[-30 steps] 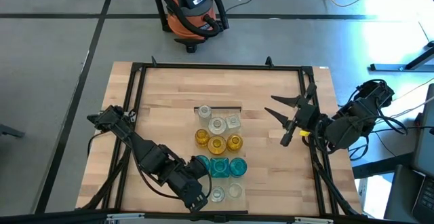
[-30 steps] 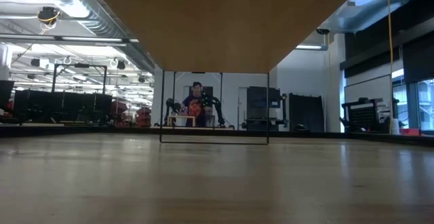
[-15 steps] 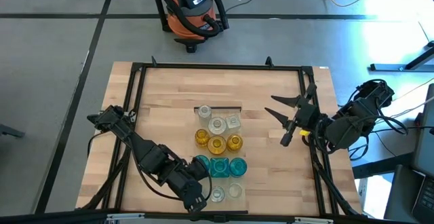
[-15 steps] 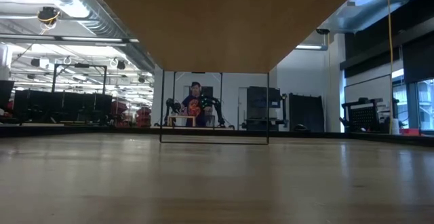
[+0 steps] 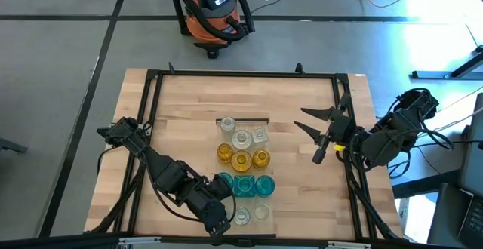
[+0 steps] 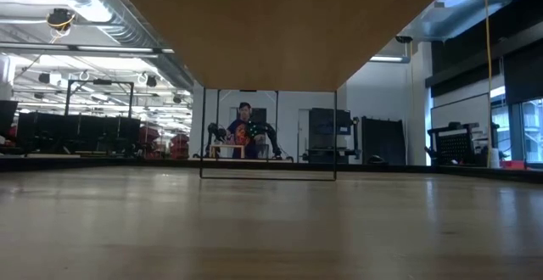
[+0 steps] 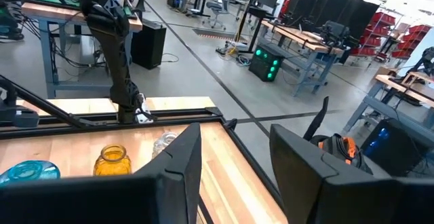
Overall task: Sort vases onto shelf
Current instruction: Put the transparent vase on the shelf aligned with the other transparent vases, then return to Home Position
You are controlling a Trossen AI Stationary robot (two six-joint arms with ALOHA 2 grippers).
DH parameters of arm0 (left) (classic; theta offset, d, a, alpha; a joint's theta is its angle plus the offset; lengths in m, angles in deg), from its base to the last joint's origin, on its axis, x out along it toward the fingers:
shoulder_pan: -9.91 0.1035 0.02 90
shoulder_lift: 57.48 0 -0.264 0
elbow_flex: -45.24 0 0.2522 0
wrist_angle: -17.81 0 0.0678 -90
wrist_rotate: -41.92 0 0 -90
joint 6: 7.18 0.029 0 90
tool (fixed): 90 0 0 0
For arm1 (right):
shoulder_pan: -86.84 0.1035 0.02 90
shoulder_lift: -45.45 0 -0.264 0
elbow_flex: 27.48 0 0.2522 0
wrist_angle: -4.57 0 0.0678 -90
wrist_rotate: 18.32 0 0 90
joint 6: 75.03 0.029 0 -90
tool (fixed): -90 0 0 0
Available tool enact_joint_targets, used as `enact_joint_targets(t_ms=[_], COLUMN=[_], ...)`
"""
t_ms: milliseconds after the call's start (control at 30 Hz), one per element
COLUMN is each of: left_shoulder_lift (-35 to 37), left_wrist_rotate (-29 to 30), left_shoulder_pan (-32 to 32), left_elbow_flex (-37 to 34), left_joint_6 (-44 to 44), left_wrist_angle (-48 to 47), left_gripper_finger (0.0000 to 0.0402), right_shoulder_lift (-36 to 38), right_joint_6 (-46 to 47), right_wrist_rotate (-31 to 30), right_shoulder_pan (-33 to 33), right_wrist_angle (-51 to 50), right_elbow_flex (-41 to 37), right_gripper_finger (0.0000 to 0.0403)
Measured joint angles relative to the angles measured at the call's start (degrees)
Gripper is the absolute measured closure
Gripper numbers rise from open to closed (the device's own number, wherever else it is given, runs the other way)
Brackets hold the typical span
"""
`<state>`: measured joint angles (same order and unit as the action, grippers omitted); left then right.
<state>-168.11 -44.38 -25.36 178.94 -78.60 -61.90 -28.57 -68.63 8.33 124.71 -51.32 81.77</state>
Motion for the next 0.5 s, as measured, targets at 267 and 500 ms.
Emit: enact_joint_targets(t_ms=[267, 500], left_shoulder_lift=[0.8, 2.8], left_wrist_rotate=[0.0, 0.7], left_shoulder_pan=[0.3, 0.8], left_elbow_flex=[0.0, 0.0], left_joint_6=[-0.1, 1.3], left_wrist_angle=[0.2, 0.7], left_gripper_finger=[0.0232, 0.0232], right_shoulder_lift=[0.0, 0.0], right_joint_6=[0.0, 0.0], right_wrist_rotate=[0.0, 0.0], right_shoulder_pan=[0.0, 0.0], right_wrist_angle=[0.0, 0.0], right_elbow_flex=[0.0, 0.0], right_gripper_finger=[0.0267, 0.0267])
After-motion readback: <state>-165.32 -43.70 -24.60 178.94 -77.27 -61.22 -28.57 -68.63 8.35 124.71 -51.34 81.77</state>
